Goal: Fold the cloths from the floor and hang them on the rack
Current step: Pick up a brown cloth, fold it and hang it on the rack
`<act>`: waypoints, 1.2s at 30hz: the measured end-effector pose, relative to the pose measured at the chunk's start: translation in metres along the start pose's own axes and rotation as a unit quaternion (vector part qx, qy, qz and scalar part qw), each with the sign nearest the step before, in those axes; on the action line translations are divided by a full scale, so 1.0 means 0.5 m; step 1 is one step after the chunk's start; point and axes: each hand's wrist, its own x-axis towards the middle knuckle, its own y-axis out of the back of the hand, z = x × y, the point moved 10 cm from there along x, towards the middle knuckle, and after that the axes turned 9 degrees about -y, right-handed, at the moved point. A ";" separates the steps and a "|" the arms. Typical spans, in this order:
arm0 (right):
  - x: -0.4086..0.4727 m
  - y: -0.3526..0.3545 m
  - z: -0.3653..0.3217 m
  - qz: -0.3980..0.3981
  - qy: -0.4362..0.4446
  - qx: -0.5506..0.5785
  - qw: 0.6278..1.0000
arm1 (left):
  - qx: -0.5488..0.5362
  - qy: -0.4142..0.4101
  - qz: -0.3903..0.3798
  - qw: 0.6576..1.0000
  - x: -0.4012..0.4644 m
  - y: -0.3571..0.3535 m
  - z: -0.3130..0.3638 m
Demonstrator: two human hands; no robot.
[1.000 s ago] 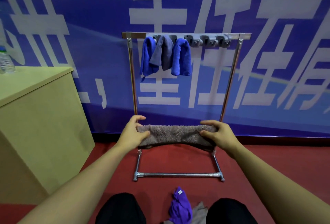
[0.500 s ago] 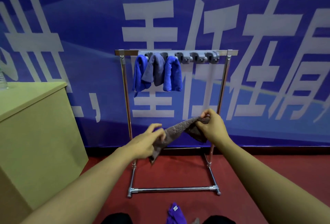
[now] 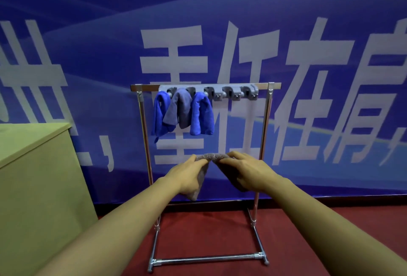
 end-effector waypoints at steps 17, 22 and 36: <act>0.124 0.138 0.143 0.210 -0.181 0.370 0.886 | -0.238 0.026 0.308 0.921 0.151 0.171 0.044; 0.186 0.181 0.192 0.263 -0.204 0.340 0.880 | -0.198 0.055 0.366 0.907 0.210 0.244 0.035; 0.382 0.226 0.210 0.356 -0.157 0.184 0.903 | -0.101 0.019 0.484 0.869 0.344 0.381 -0.006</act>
